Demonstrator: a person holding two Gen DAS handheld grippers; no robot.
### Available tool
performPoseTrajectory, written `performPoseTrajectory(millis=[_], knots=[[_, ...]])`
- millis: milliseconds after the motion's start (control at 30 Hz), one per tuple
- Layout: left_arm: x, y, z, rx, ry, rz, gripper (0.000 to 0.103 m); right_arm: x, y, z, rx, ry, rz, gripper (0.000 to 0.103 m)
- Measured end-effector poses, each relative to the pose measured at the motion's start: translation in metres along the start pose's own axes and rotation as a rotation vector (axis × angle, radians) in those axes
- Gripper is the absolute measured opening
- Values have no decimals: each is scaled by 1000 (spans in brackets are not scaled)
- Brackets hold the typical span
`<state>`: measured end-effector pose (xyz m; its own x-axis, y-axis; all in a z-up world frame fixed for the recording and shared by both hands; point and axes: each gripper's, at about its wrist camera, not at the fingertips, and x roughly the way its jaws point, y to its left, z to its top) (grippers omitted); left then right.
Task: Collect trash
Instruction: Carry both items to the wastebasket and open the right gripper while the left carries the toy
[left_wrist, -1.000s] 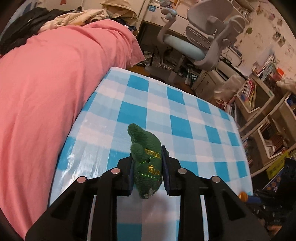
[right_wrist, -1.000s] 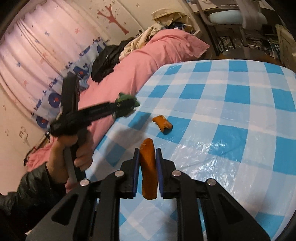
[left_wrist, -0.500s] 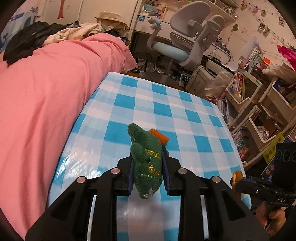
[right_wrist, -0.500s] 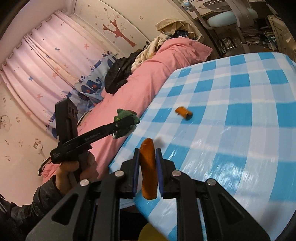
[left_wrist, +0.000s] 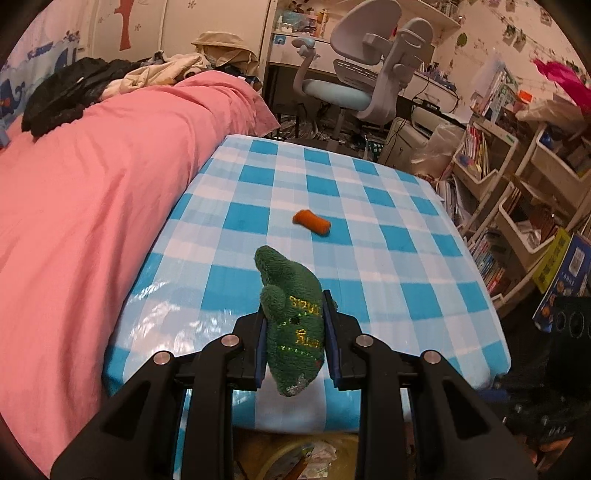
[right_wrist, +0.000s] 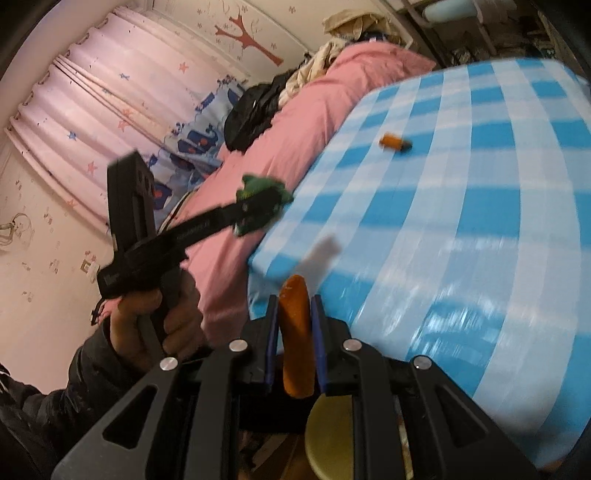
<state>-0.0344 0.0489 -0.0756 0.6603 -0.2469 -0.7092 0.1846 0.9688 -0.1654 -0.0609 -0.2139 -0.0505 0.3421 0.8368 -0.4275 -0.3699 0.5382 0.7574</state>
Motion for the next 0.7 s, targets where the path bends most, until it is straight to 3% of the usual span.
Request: performPoseTrajectory(millis=[300,433,533,700], knots=[[-20,-17,-34,42,13,17,25,26,19,-59,6,174,1,18],[-26,-22,-48,50,23,17,25,36,22,-80,-5,258,-63,21],[-28,-26,-55,55,34,17,25,34,23,-85,-3,259,-93,35],[-31,-32,-67,60,53,14,25,23,24,-80,-20,200,-136,47]])
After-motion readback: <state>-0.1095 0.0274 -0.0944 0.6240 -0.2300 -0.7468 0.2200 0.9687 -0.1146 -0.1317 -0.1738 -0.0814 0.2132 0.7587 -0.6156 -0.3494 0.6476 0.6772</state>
